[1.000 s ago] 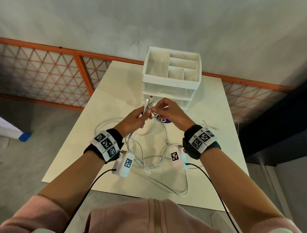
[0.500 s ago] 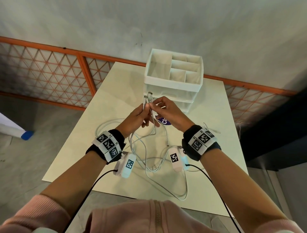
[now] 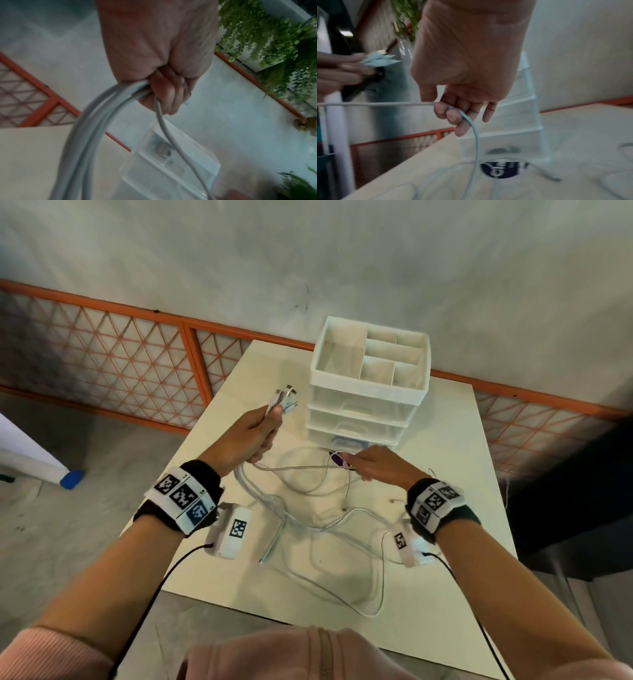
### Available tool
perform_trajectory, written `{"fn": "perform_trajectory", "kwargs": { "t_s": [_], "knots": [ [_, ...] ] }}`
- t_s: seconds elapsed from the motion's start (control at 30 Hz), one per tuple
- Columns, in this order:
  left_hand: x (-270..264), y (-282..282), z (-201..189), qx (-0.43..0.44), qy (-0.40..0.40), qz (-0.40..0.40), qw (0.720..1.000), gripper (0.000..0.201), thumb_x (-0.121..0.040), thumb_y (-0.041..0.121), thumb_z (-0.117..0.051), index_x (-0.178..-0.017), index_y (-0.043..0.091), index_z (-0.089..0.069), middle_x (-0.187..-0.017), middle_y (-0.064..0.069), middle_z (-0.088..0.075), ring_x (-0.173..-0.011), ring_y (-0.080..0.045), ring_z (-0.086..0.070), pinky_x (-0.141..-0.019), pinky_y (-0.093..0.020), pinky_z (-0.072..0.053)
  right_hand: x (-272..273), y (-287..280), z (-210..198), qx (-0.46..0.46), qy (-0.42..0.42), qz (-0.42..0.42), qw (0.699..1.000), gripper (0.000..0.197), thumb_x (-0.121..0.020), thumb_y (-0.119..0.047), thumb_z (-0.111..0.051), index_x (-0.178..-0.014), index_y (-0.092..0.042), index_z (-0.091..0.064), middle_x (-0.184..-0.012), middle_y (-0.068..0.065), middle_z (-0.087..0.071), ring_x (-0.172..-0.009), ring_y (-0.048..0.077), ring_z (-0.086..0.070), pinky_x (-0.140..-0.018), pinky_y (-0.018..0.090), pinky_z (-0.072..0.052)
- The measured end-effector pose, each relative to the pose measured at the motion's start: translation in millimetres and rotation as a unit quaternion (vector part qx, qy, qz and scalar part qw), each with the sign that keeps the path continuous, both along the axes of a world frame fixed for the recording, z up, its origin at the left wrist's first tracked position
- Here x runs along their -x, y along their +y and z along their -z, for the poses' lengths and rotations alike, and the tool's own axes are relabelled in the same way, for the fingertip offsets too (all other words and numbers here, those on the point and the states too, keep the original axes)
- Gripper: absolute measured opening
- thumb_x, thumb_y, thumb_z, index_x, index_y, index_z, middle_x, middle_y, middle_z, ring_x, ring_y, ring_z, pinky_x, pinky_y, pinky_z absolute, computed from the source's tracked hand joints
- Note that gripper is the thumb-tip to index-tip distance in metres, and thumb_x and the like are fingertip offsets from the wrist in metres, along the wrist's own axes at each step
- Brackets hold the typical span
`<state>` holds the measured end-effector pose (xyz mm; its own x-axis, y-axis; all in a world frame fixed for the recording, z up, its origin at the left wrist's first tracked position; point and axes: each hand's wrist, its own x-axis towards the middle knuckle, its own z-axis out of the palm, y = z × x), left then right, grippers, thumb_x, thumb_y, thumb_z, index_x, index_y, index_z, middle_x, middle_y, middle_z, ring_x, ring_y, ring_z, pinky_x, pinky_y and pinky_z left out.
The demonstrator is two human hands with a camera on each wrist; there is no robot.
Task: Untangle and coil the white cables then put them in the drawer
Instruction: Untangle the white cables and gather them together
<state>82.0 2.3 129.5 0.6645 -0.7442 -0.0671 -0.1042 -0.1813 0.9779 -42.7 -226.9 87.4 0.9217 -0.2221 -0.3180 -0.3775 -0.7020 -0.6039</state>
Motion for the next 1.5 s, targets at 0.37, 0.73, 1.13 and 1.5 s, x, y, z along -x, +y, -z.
{"fn": "perform_trajectory", "kwargs": {
  "t_s": [0.37,0.73,1.13,1.5],
  "knots": [
    [29.8,-26.2,13.0,-0.076,-0.058,-0.007,0.995,0.026,-0.069,0.035,-0.082,-0.086,0.017,-0.072,-0.049,0.008,-0.029,-0.042,-0.006,-0.025,-0.044,-0.019,-0.021,-16.3,34.4,-54.7,0.042,-0.087,-0.047,0.994,0.045,-0.099,-0.042,-0.038,-0.067,-0.011,-0.044,-0.059,-0.003,-0.04,-0.054,0.009,-0.038,-0.053,0.024,-0.028],
    [2.2,-5.2,19.8,-0.068,-0.072,-0.087,0.991,0.018,-0.085,0.015,-0.067,-0.087,-0.004,-0.07,-0.077,-0.012,-0.059,-0.062,-0.01,-0.047,-0.058,-0.019,-0.034,24.9,-26.4,-43.2,-0.03,-0.041,0.082,0.995,0.061,-0.097,-0.047,-0.041,-0.047,-0.013,-0.05,-0.035,-0.004,-0.049,-0.03,0.009,-0.045,-0.059,0.026,-0.047],
    [12.3,8.7,35.8,-0.238,-0.042,0.108,0.964,0.013,-0.076,0.018,-0.078,-0.077,0.007,-0.072,-0.05,0.005,-0.04,-0.046,-0.01,-0.032,-0.044,-0.017,-0.025,83.1,-56.6,33.4,0.11,0.293,0.081,0.946,0.049,-0.088,-0.046,-0.056,-0.05,-0.016,-0.049,-0.041,-0.005,-0.05,-0.041,0.012,-0.044,-0.056,0.025,-0.039],
    [25.5,37.7,48.5,-0.166,0.185,0.057,0.967,0.039,-0.096,0.036,-0.05,-0.063,0.025,-0.032,-0.05,0.01,-0.02,-0.04,-0.004,-0.014,-0.034,-0.014,-0.013,9.0,15.7,63.9,0.129,0.129,-0.062,0.981,0.017,-0.092,-0.023,-0.057,-0.096,-0.007,-0.063,-0.103,0.013,-0.063,-0.1,0.028,-0.057,-0.088,0.038,-0.045]
  ]
}}
